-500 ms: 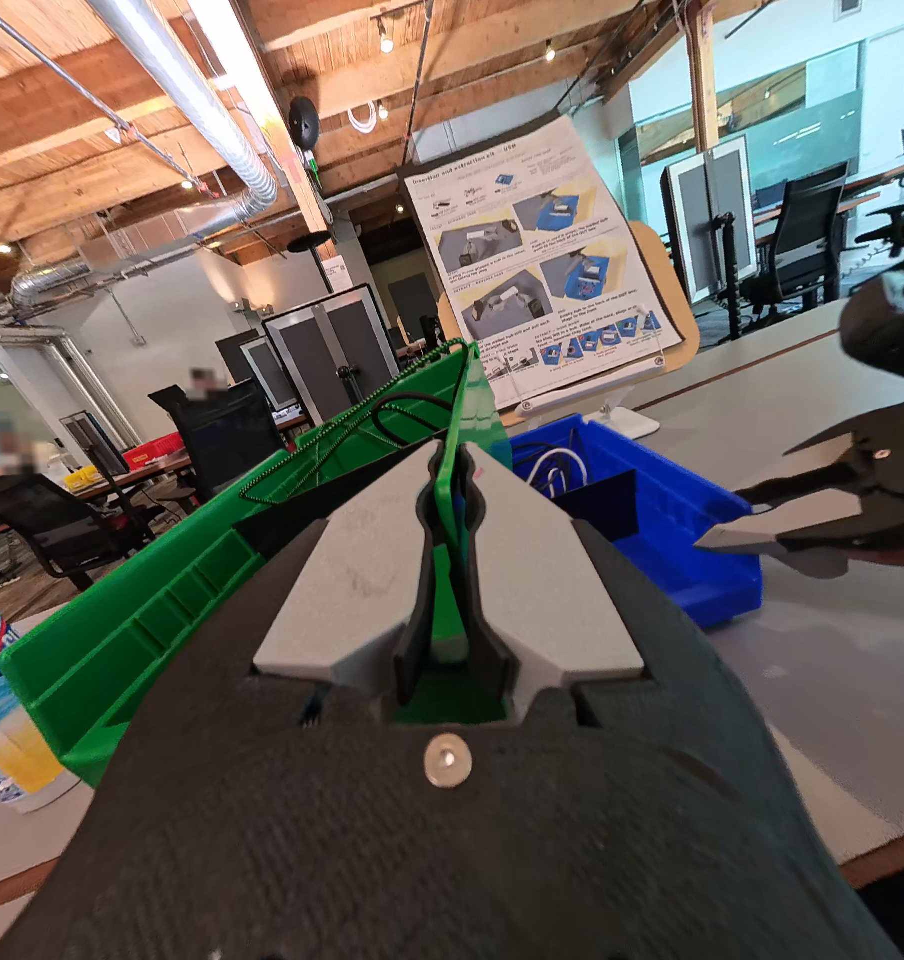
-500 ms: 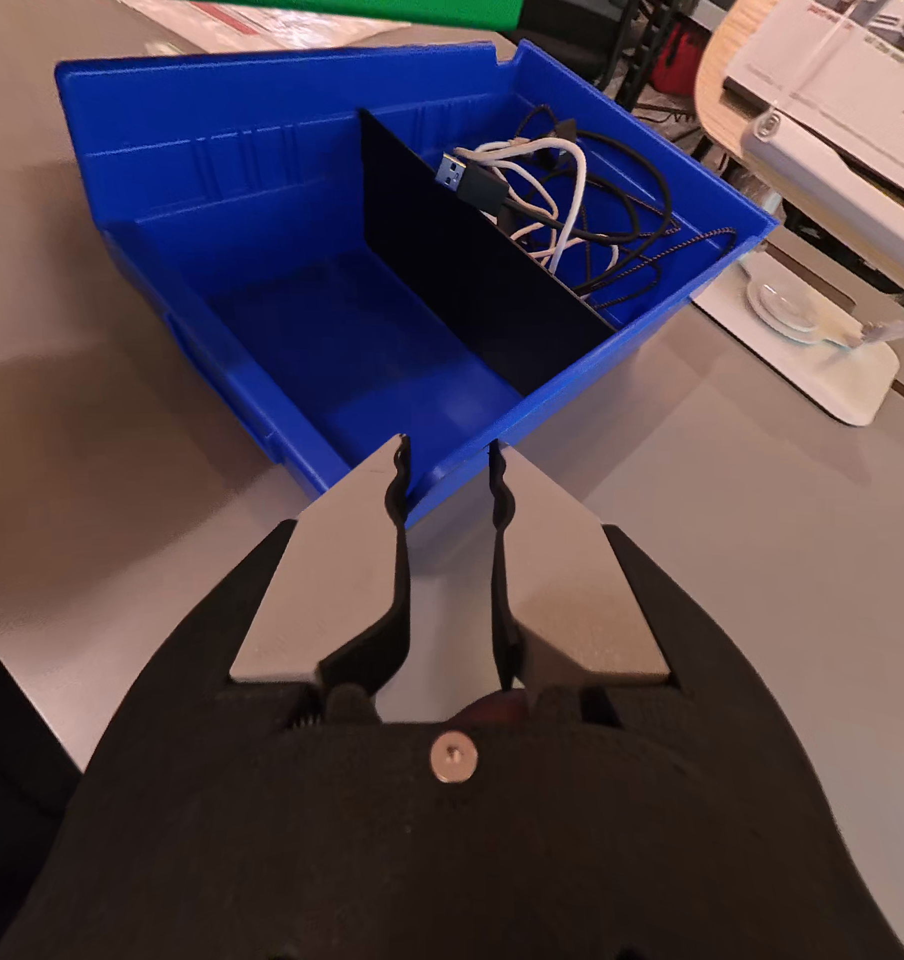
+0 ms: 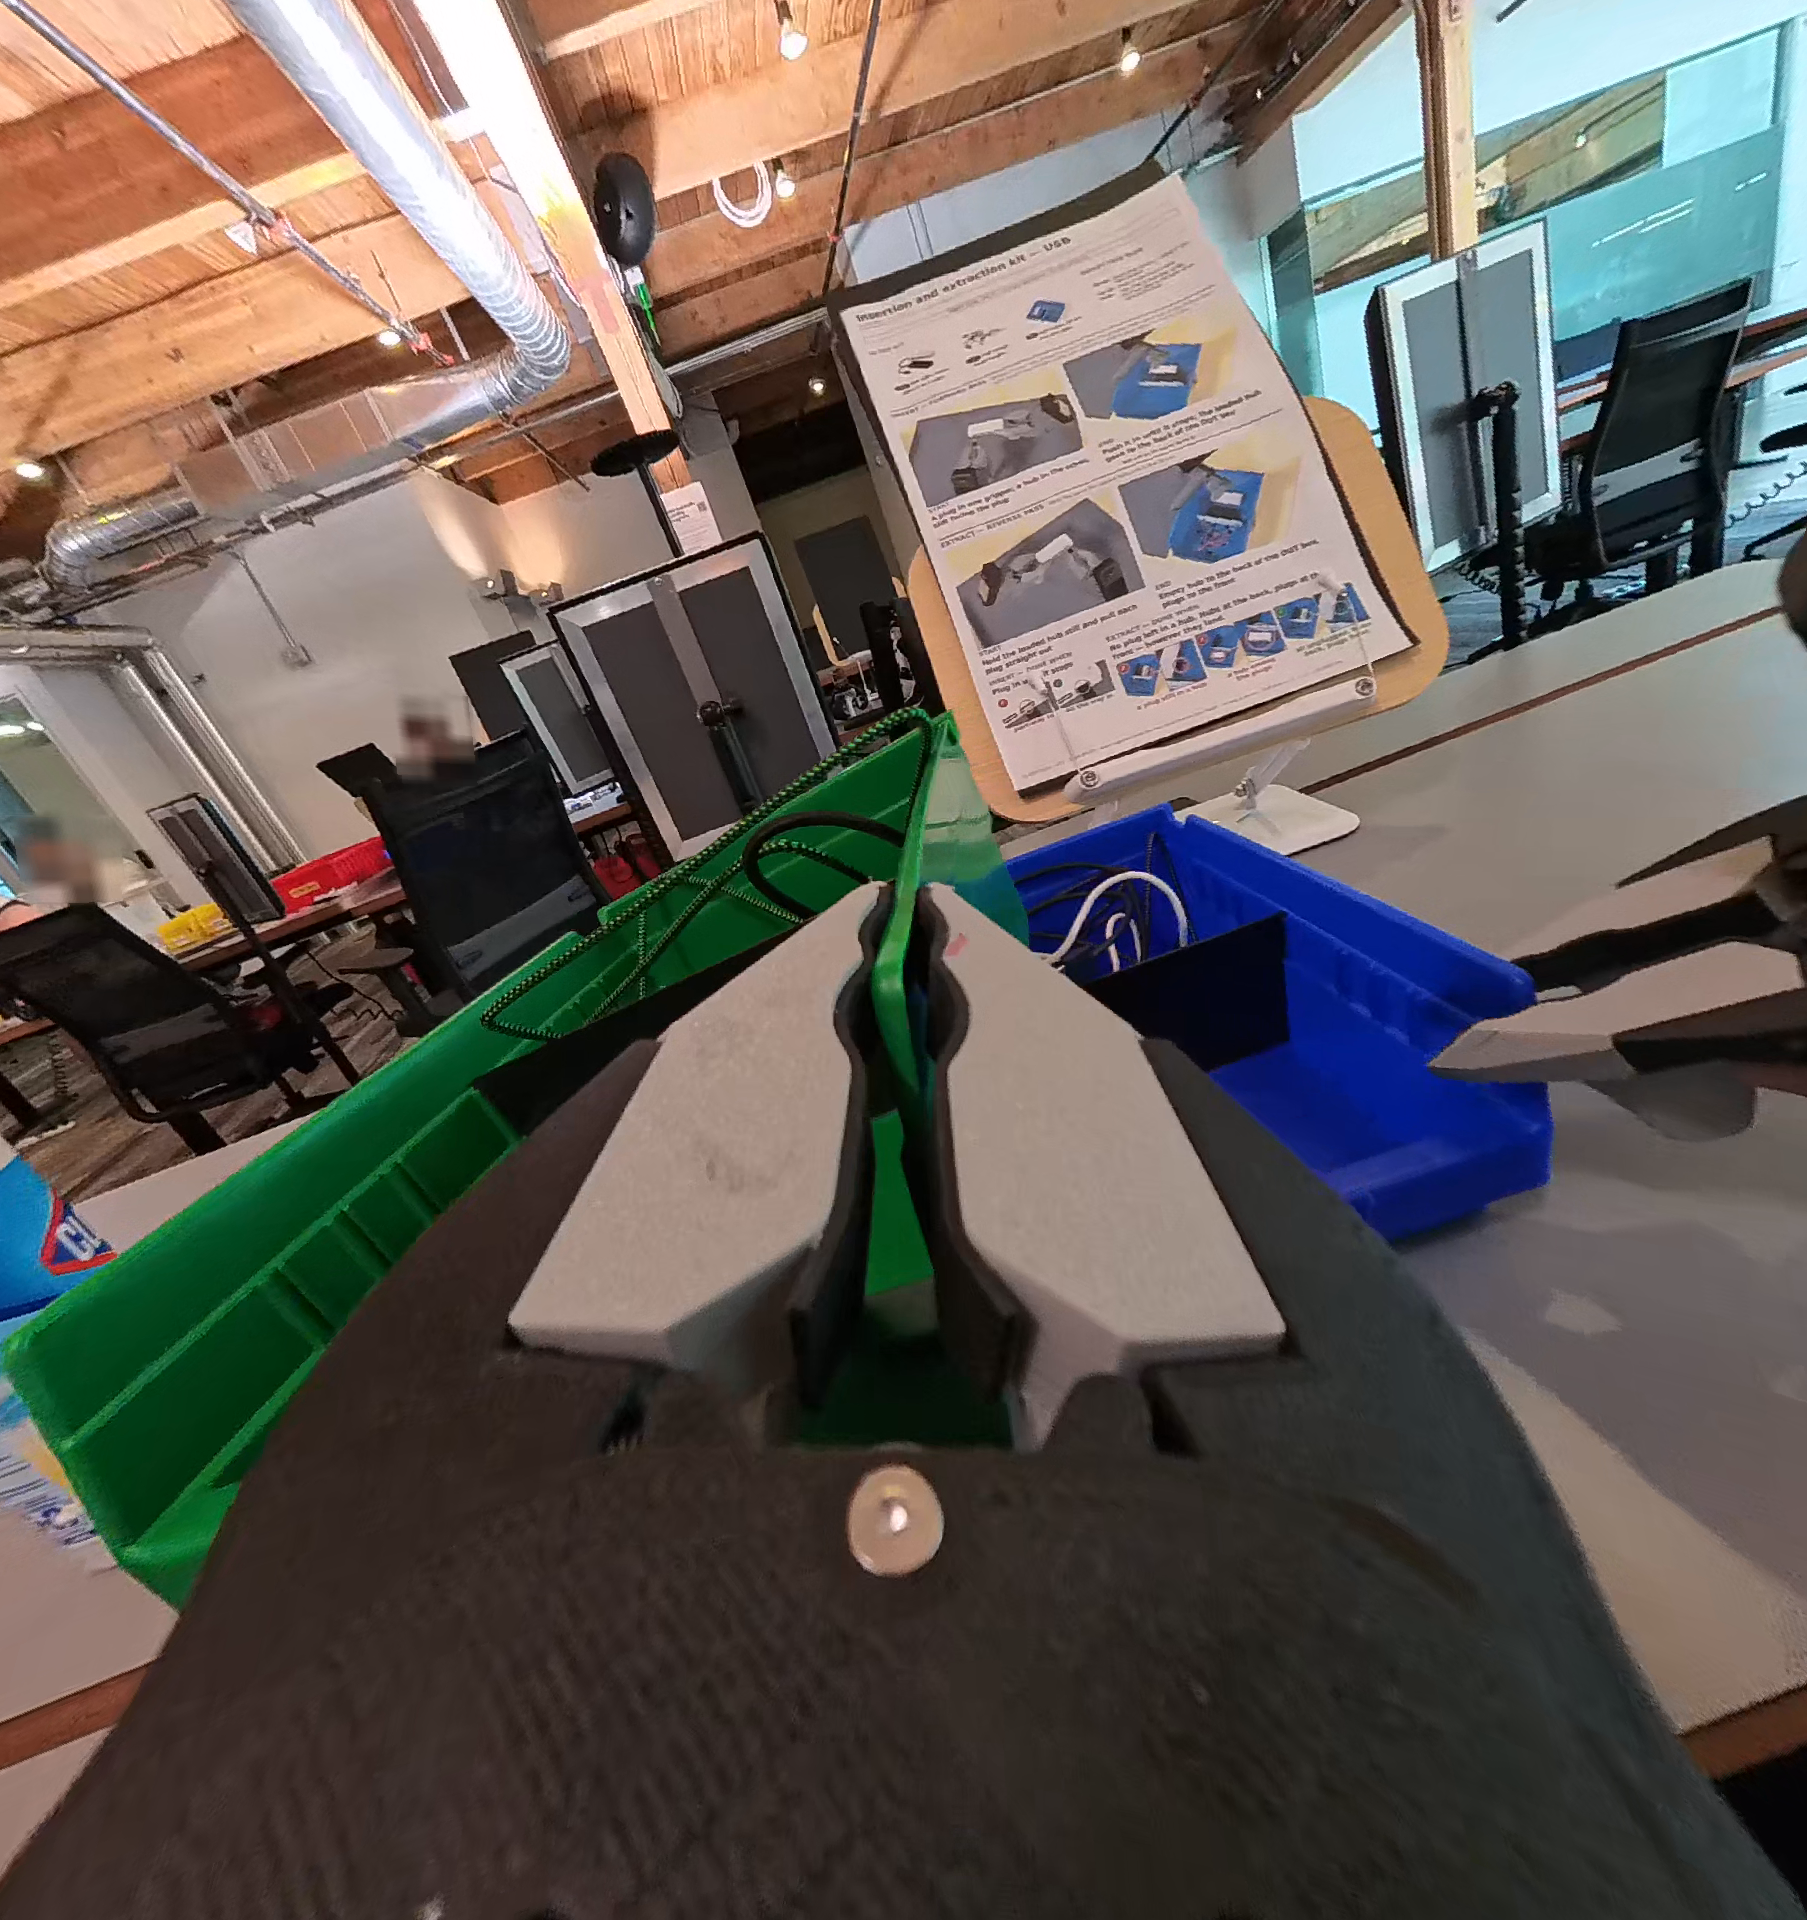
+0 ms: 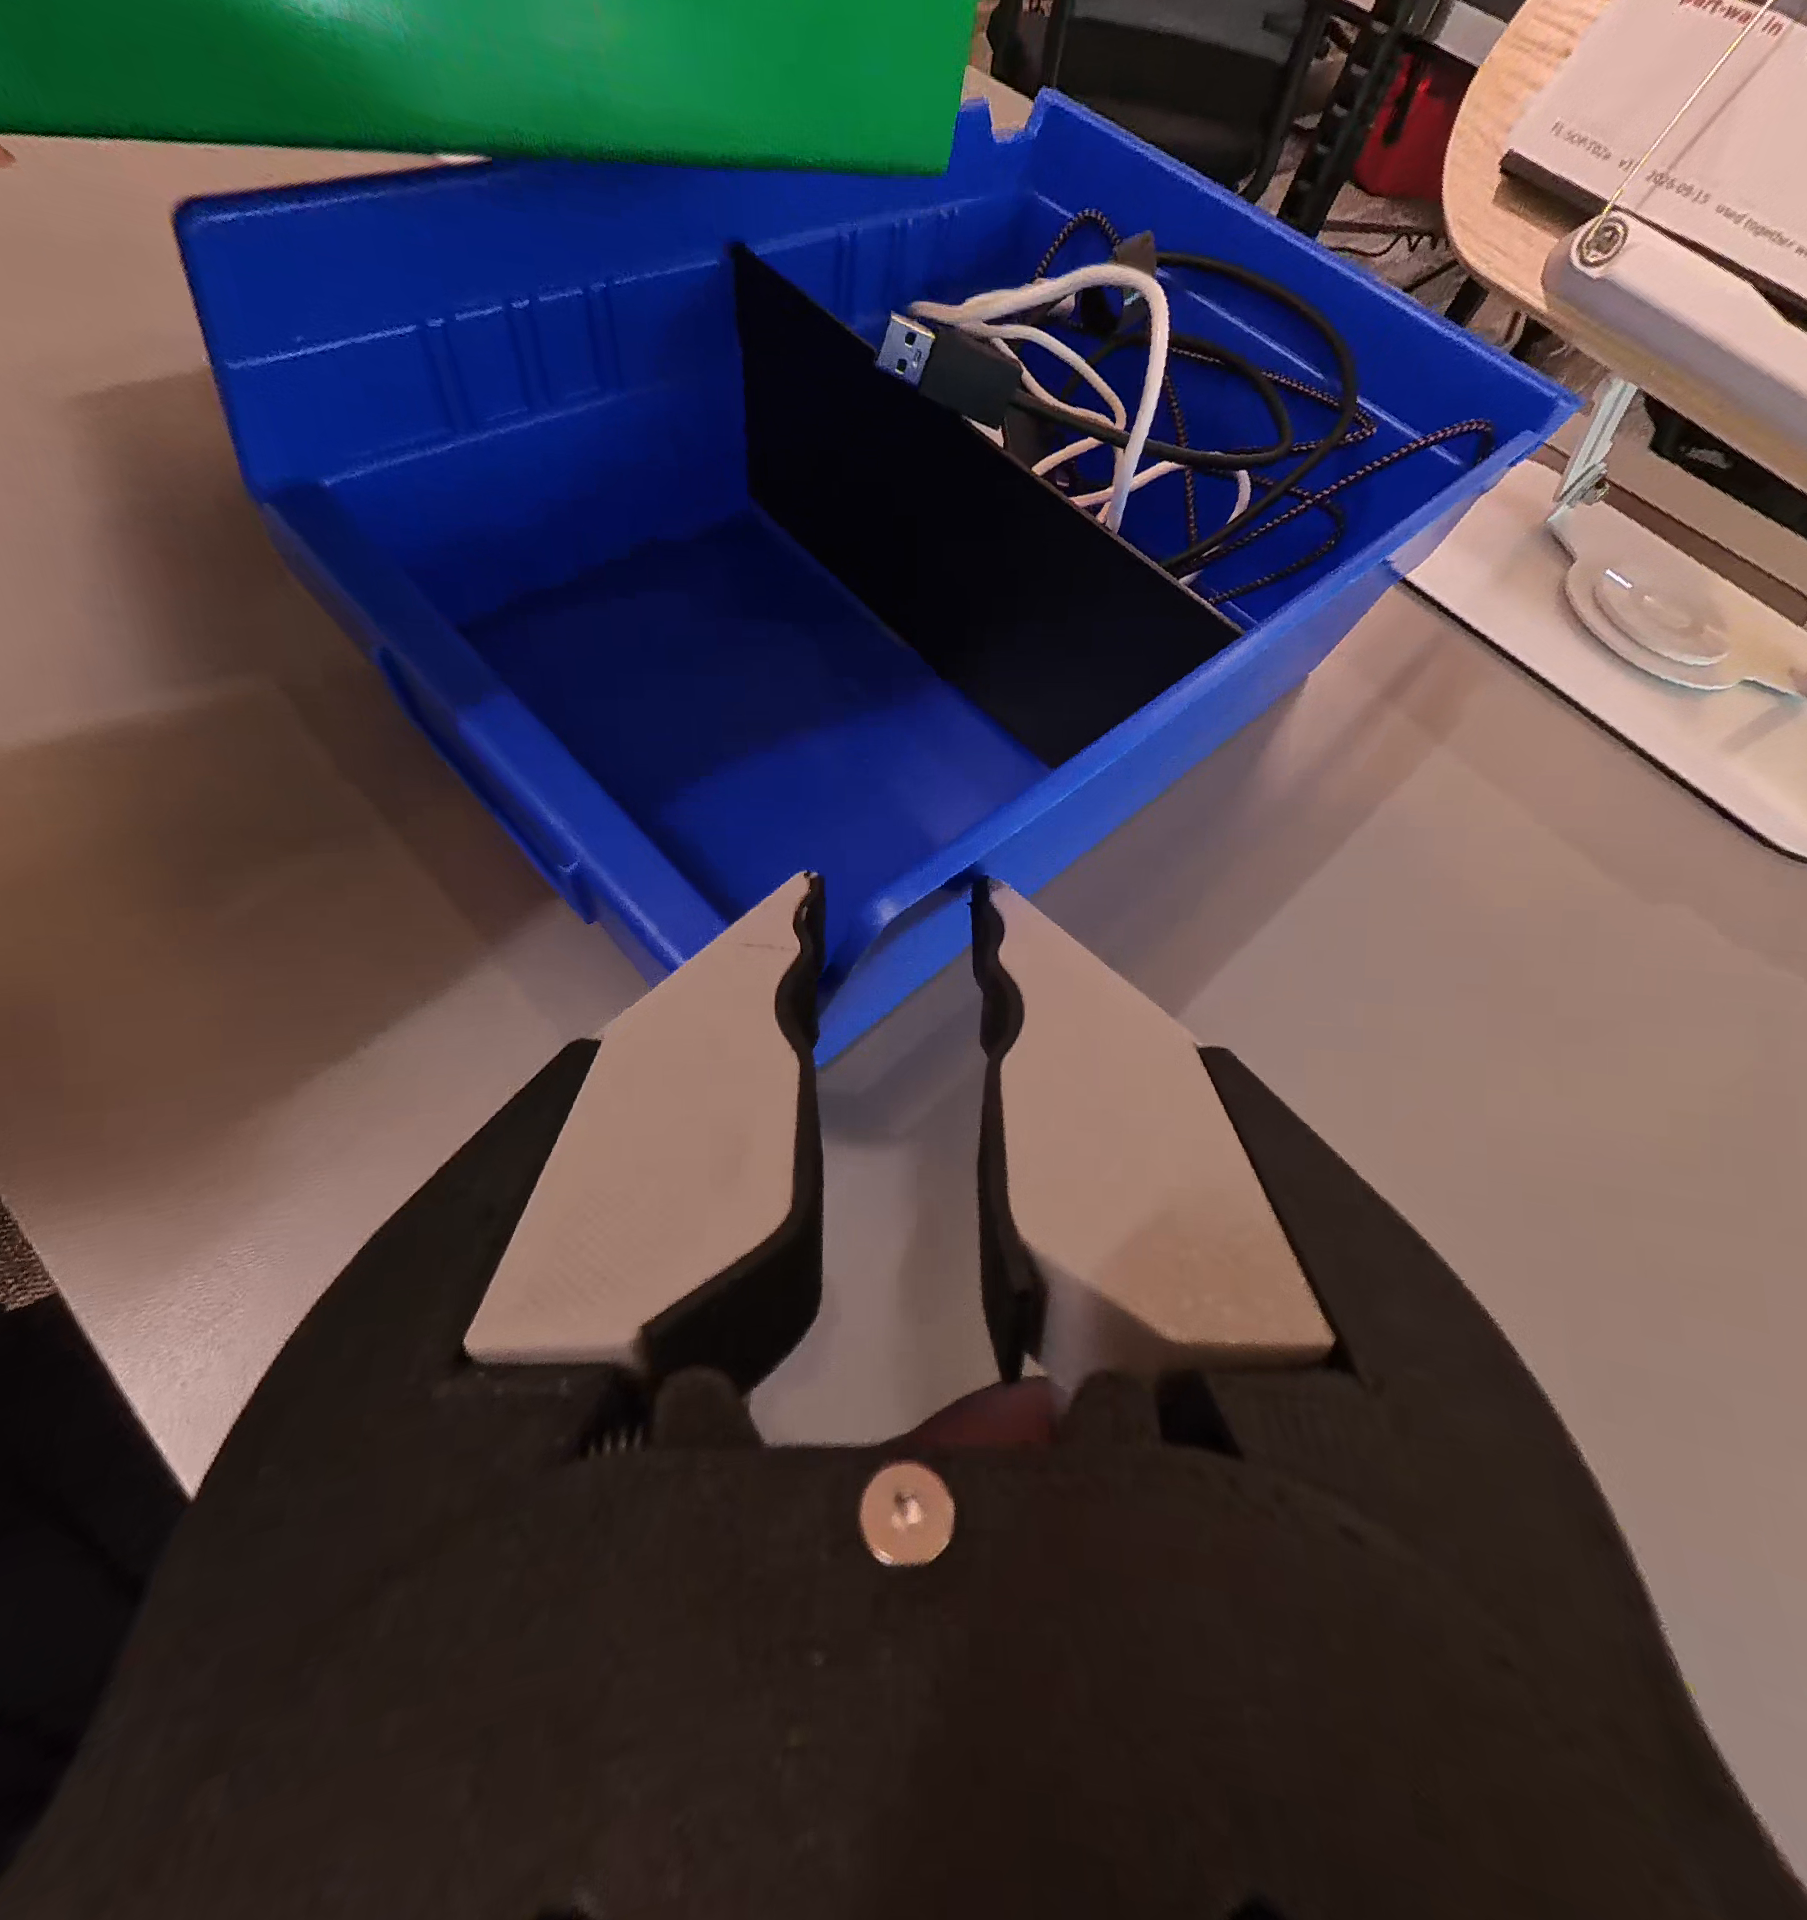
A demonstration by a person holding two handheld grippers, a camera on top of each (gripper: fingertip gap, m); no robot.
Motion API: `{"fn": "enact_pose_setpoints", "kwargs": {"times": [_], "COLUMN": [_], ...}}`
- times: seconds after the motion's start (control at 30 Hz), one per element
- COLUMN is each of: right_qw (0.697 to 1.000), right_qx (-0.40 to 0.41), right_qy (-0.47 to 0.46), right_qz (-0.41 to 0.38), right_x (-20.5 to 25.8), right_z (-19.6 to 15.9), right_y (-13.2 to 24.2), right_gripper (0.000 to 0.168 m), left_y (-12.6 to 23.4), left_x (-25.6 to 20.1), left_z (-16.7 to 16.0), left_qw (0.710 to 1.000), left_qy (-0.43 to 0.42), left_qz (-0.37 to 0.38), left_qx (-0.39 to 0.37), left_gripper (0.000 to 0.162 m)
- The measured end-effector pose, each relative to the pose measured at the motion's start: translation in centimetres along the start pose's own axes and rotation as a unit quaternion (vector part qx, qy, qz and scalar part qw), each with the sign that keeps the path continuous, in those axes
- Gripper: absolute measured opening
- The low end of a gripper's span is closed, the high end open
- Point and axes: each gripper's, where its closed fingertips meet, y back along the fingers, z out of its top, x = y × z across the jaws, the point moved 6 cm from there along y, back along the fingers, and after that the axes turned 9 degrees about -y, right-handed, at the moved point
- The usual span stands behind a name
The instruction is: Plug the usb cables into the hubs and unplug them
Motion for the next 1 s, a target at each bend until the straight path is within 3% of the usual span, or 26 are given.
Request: {"fn": "enact_pose_setpoints", "kwargs": {"times": [0.33,0.47,0.67,0.83,1.0], "right_qw": [0.999,0.999,0.998,0.998,0.993], "right_qx": [-0.027,-0.045,-0.043,-0.043,-0.062], "right_qy": [-0.003,-0.002,-0.036,-0.046,-0.084], "right_qz": [0.018,-0.012,-0.006,-0.025,-0.058], "right_x": [-1.1,-3.2,-5.3,-7.7,-11.7], "right_z": [-0.4,-0.6,-1.6,-3.0,-4.3], "right_y": [3.1,5.1,6.4,8.3,12.1], "right_gripper": [0.027,0.015,0.02,0.024,0.027], "left_y": [1.1,1.2,0.0,-1.3,-3.3], "left_x": [1.4,1.4,0.2,-2.9,-9.8], "left_z": [1.9,3.5,6.4,10.2,13.9], "left_qw": [0.999,0.998,0.996,0.992,0.982], "left_qy": [-0.027,-0.028,-0.045,-0.056,-0.067], "left_qz": [0.03,0.03,0.021,-0.01,-0.07], "left_qx": [-0.021,-0.043,-0.068,-0.108,-0.163], "left_gripper": [0.0,0.0,0.0,0.0,0.0]}}
